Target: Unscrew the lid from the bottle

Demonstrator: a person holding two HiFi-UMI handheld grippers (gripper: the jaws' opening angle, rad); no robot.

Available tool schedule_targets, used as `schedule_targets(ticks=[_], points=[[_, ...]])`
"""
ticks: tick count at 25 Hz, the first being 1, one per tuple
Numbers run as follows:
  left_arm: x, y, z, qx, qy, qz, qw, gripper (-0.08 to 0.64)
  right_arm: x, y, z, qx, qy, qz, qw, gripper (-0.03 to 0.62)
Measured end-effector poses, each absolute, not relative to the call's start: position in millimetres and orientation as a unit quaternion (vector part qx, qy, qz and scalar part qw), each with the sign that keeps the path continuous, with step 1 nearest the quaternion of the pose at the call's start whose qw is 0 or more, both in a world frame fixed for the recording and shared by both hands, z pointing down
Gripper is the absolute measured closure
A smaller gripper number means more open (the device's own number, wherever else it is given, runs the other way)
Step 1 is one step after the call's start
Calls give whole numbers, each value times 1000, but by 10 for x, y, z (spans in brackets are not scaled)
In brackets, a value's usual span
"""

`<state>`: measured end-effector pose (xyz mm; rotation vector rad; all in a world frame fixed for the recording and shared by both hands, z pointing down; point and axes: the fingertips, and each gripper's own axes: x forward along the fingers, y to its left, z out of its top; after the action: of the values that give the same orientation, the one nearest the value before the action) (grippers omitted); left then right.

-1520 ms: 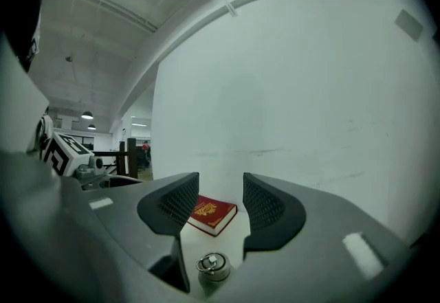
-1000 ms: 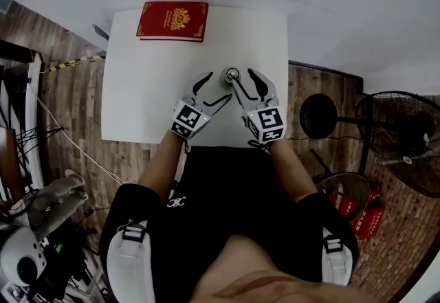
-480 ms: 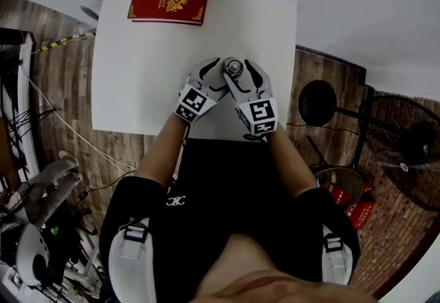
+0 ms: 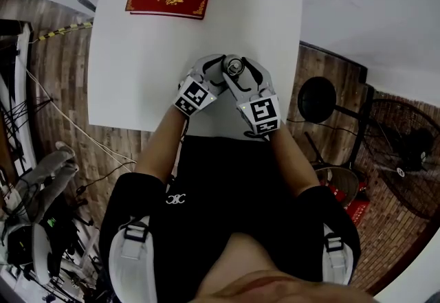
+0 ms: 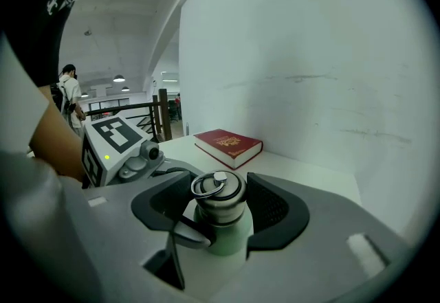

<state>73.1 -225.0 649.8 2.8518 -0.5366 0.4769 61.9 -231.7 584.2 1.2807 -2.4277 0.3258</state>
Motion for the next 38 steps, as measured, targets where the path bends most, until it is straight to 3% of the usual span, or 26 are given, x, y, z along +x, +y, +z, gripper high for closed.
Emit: schedule_targets(ticks=[7, 16, 19, 22, 26, 31, 34, 36, 38], points=[[746, -2247, 6485, 968, -169, 163, 94, 198, 566, -2240, 5877, 269, -925, 55, 264, 341], [773, -2243, 6480, 970, -159, 165, 85, 198, 671, -2100, 6033, -151, -832, -146, 513, 342], [777, -2254, 6479, 970, -158, 165, 88, 198, 664, -2101, 6025, -212, -774, -203, 561, 342], [760, -2253, 6493, 969, -157, 164, 96, 198, 624, -2063, 6021, -186, -777, -183, 572, 342], [755, -2253, 6499, 970, -149, 166, 96, 198, 696, -2010, 5812, -60, -854, -92, 509, 341], [725, -2269, 6516, 970, -151, 164, 99, 198, 796, -2286, 5283, 231, -939, 68, 245, 342], [724, -2266, 6520, 968, -158, 163, 103, 198, 976, -2378, 5252, 393, -904, 115, 122, 341], [726, -2262, 6519, 968, -159, 165, 104, 197, 1027, -2376, 5304, 472, -869, 134, 72, 337], [737, -2260, 6518, 968, -159, 167, 103, 197, 946, -2322, 5407, 504, -849, 146, 61, 288]])
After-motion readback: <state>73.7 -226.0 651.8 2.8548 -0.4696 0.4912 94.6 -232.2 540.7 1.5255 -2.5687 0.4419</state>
